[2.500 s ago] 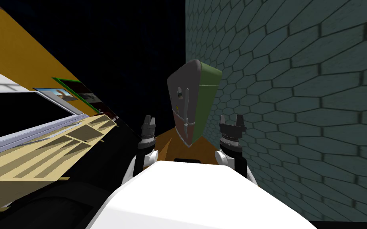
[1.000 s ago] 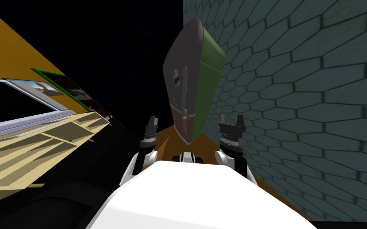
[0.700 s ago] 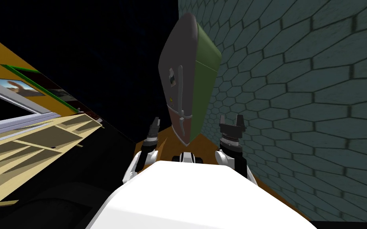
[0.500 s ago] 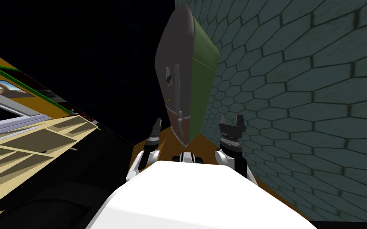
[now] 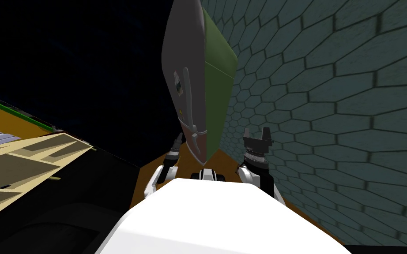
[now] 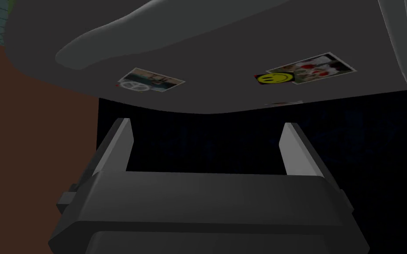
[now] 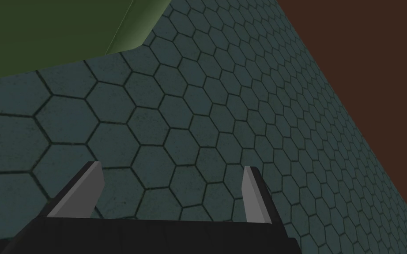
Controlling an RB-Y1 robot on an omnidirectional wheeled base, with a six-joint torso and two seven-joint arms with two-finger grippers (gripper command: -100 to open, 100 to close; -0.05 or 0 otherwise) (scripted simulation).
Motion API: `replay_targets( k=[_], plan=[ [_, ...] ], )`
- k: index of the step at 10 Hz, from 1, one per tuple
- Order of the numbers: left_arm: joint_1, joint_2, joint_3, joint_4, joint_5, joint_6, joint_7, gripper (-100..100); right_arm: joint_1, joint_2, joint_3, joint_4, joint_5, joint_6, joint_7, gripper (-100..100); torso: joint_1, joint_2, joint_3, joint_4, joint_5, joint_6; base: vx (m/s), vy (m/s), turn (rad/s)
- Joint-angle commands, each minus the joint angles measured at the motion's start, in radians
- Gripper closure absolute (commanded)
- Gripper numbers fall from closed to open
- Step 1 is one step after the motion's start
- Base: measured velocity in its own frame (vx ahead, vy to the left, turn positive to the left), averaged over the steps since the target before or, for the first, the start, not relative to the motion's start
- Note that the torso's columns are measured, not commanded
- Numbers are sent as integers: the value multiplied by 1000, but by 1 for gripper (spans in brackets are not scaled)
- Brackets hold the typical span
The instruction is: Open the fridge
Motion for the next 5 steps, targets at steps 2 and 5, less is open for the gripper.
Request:
replay_targets(
  k=[2,5],
  plan=[
    [-23,57,-21,78,-32,25,-10,-100,0,0,0,0,0,0,0,0,-1,-1,0,0,0,0,105,-55,-116],
    [-44,99,-36,135,-56,49,-15,-100,0,0,0,0,0,0,0,0,-1,0,0,0,0,0,101,-60,-105]
  ],
)
